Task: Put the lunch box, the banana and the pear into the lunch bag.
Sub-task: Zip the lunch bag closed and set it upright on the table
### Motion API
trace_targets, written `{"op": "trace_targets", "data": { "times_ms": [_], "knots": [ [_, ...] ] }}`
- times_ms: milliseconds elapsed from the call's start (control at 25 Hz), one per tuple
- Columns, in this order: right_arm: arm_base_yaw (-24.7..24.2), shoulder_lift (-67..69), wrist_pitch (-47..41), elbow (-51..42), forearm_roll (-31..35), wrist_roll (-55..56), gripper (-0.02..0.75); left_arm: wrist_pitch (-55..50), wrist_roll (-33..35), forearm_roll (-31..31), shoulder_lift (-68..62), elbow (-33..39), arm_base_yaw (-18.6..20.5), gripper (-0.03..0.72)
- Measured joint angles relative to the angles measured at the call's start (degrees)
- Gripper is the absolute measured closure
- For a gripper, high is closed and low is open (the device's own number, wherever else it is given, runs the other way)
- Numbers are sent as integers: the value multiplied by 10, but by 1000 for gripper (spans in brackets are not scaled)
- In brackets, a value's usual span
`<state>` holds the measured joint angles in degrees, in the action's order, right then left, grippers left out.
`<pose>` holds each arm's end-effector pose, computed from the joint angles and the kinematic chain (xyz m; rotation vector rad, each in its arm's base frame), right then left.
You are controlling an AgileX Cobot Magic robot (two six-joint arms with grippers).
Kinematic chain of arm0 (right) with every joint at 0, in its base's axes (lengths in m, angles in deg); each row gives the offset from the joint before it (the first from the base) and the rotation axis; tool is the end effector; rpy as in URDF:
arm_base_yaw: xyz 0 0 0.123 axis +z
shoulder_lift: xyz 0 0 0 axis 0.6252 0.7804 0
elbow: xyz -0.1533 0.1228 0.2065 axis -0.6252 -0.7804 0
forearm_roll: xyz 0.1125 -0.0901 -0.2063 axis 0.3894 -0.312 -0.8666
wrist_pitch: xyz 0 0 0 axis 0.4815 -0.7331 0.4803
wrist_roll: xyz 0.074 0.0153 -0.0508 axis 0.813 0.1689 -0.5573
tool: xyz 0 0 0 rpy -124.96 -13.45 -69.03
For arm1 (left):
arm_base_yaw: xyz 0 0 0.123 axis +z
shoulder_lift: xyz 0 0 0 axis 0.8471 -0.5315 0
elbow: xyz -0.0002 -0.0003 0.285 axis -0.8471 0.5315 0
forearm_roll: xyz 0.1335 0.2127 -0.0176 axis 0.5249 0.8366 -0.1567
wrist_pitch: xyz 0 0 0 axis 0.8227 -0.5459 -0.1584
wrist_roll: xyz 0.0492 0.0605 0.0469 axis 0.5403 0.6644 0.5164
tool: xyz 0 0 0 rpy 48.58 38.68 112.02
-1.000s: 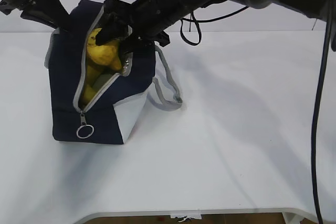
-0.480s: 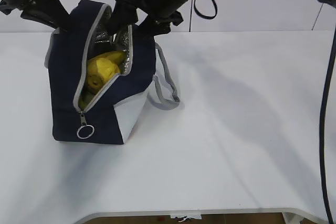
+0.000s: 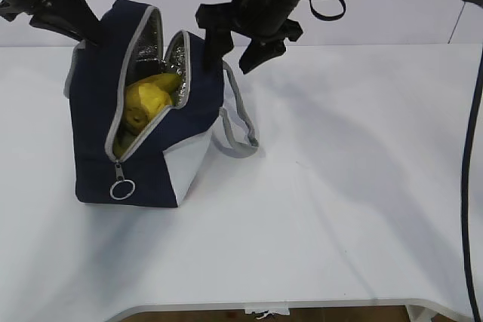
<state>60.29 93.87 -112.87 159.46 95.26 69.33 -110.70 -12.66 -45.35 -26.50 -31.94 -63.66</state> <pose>0.4569 0.2140 0.2737 -0.4894 2.6834 0.6076 0.3980 -0.0909 0.3136 0.4163 2.6449 -0.8079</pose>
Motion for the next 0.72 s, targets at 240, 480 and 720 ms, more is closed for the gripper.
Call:
{"op": "trace_targets", "data": {
  "times_ms": [240,480,720],
  "knots": [
    [0,0,0,-46,6,5,196,0,0,0,0,0,0,691],
    [0,0,0,-49,32,7,204,0,0,0,0,0,0,691],
    [0,15,0,-49,59,7,279,0,0,0,0,0,0,691]
  ]
}}
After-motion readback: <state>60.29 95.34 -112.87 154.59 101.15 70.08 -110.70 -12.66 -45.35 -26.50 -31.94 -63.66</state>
